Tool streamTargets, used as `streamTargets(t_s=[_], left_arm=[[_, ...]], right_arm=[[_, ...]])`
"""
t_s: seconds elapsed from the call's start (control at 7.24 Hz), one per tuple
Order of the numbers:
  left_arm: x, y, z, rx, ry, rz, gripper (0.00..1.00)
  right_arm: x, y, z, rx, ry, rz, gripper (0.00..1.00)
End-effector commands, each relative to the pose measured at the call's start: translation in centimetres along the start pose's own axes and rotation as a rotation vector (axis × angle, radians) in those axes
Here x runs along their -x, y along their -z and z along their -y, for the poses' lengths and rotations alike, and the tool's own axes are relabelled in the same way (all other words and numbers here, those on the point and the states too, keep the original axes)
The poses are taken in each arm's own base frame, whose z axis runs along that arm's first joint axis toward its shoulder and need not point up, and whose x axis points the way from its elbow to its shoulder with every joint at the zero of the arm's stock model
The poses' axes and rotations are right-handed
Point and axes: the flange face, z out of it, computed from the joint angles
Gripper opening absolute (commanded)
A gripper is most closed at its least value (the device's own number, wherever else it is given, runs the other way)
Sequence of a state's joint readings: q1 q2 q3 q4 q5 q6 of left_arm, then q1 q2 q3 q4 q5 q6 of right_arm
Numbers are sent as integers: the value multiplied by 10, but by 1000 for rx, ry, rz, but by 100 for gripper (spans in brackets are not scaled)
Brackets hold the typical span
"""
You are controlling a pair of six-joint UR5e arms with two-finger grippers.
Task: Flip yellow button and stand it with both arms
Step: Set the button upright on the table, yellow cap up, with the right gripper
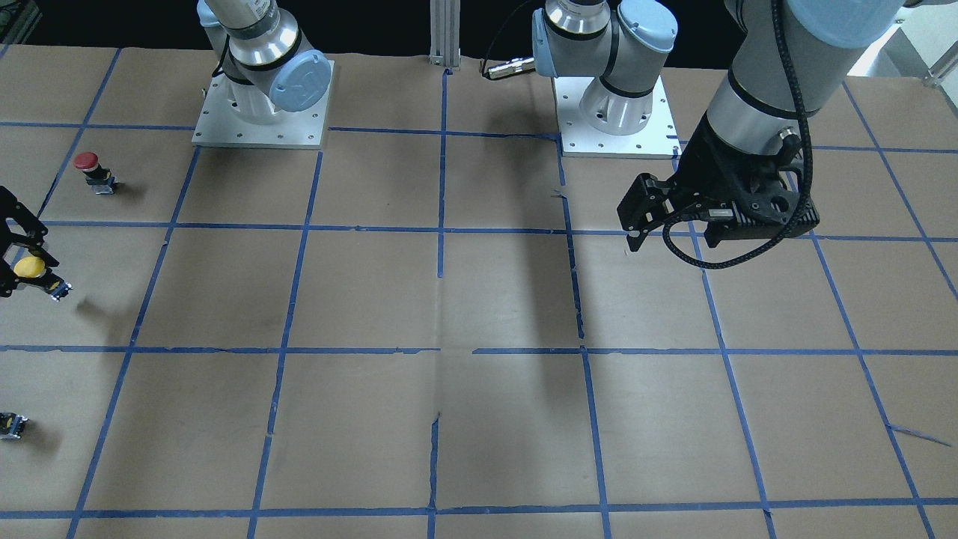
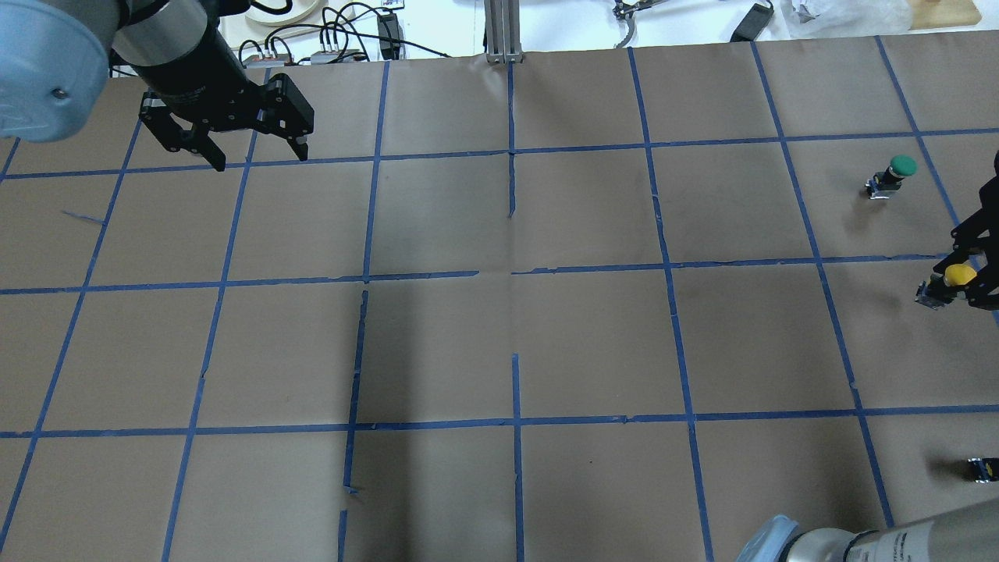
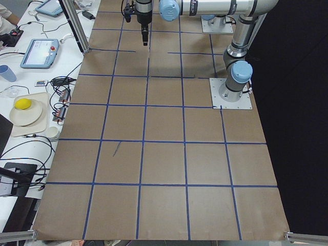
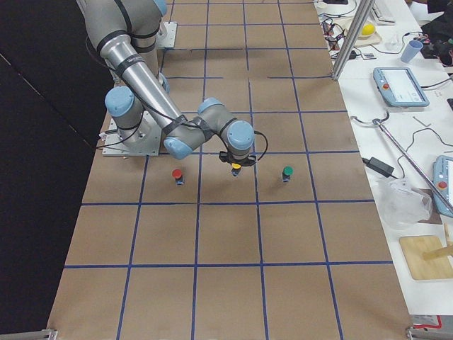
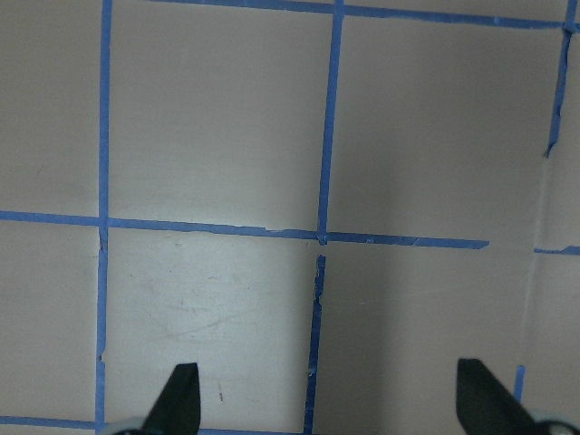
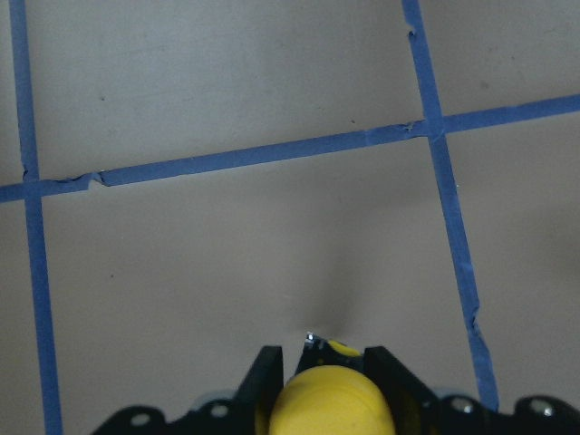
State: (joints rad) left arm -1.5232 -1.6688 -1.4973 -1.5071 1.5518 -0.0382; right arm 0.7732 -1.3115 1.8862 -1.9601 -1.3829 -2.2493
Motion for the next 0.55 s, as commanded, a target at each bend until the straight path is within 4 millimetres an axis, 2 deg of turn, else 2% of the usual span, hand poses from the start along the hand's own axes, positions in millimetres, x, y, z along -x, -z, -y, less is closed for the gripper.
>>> streamTargets(t_s=[0.0,0.28,0.41], left_arm=[[2,2,1,-4,5,-1,100],[2,3,1,-7,6,1,100],[3,3,1,-7,8,1,100]], right_arm=[[-2,-17,-5,-27,18,29,20],[-1,-19,-6,-27,53,40,22],[-1,-21,-7,-30,54,44,26]])
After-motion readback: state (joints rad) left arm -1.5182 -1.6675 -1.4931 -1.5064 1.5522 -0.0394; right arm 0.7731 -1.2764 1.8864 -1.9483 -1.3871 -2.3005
